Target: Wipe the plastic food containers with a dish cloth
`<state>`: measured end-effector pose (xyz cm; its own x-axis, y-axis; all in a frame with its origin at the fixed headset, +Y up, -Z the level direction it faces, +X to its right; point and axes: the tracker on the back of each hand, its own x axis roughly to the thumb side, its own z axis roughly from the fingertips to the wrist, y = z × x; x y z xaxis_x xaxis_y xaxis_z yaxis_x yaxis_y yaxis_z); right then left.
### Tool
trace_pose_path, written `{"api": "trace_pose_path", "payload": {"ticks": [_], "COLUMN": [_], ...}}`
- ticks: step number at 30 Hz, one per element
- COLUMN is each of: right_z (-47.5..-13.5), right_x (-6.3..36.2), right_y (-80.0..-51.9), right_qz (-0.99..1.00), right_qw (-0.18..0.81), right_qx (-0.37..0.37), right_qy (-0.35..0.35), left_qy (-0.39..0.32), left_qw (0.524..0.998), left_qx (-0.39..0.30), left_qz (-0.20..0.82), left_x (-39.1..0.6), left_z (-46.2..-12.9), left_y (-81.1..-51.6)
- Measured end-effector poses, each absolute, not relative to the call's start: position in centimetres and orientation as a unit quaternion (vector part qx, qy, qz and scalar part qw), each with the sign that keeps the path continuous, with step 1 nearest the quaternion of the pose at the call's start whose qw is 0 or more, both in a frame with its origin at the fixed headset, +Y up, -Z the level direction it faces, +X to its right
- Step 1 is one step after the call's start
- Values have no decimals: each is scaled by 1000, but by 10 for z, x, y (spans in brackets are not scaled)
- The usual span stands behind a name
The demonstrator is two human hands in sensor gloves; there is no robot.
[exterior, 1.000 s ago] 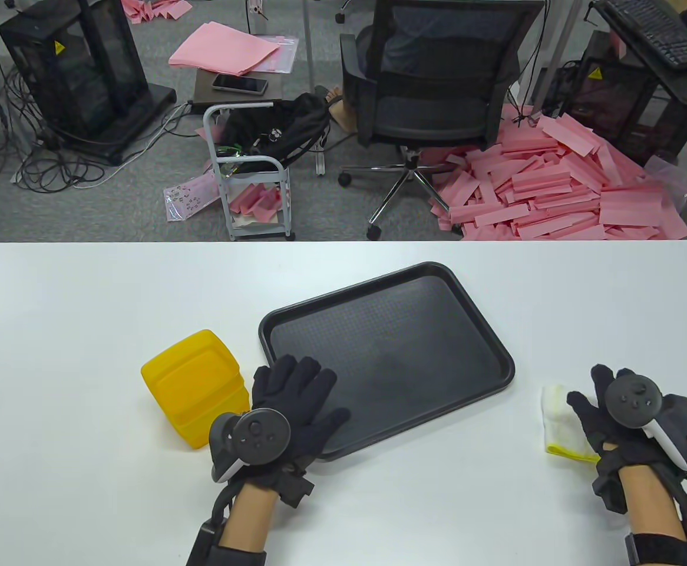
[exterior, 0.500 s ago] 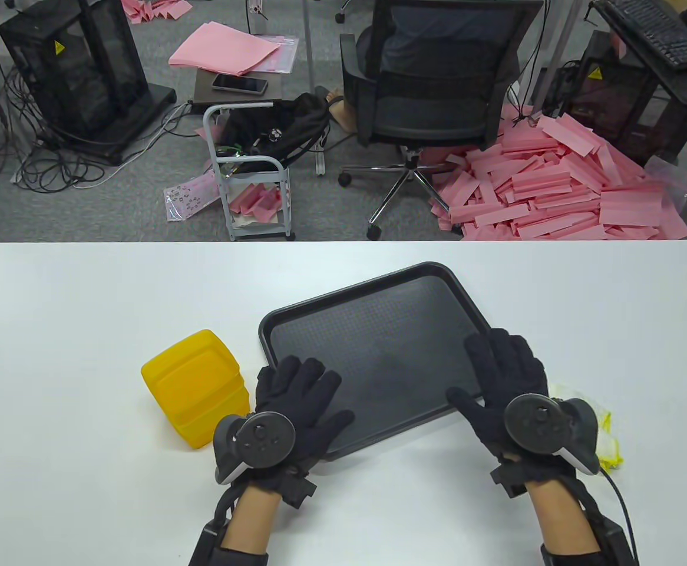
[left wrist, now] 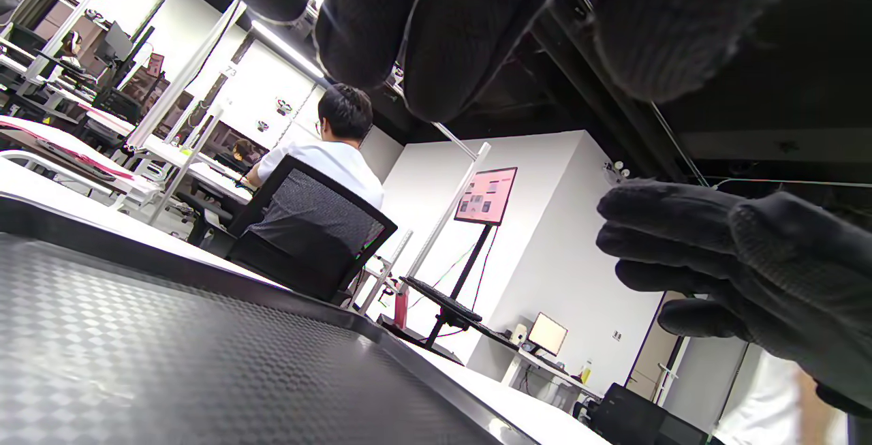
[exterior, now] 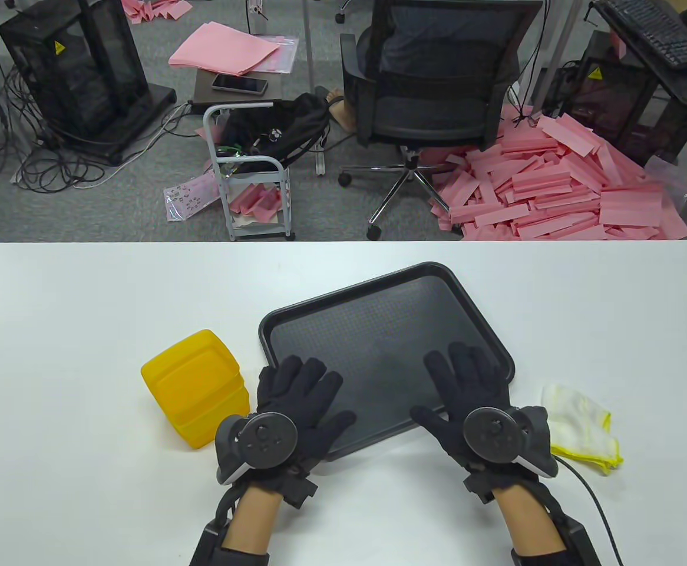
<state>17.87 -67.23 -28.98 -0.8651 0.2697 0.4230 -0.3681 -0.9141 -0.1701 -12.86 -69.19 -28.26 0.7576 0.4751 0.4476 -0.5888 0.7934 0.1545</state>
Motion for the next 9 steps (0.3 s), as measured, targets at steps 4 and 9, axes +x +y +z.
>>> {"api": "trace_pose_path", "payload": {"ticks": [4, 9], "right_z": [-289, -287], "right_x": [180, 180], "right_y": [-673, -672], "right_qz": [958, 958], "right_qw": [167, 166], "right_qx": [198, 196], "right_qy": [-124, -125], "left_qy": [-198, -202], "left_qw": [928, 928], "left_qx": [144, 145], "left_qz": [282, 278], "left_x": [-127, -124], "left_z": [-282, -281], "left_y": [-692, -691]}}
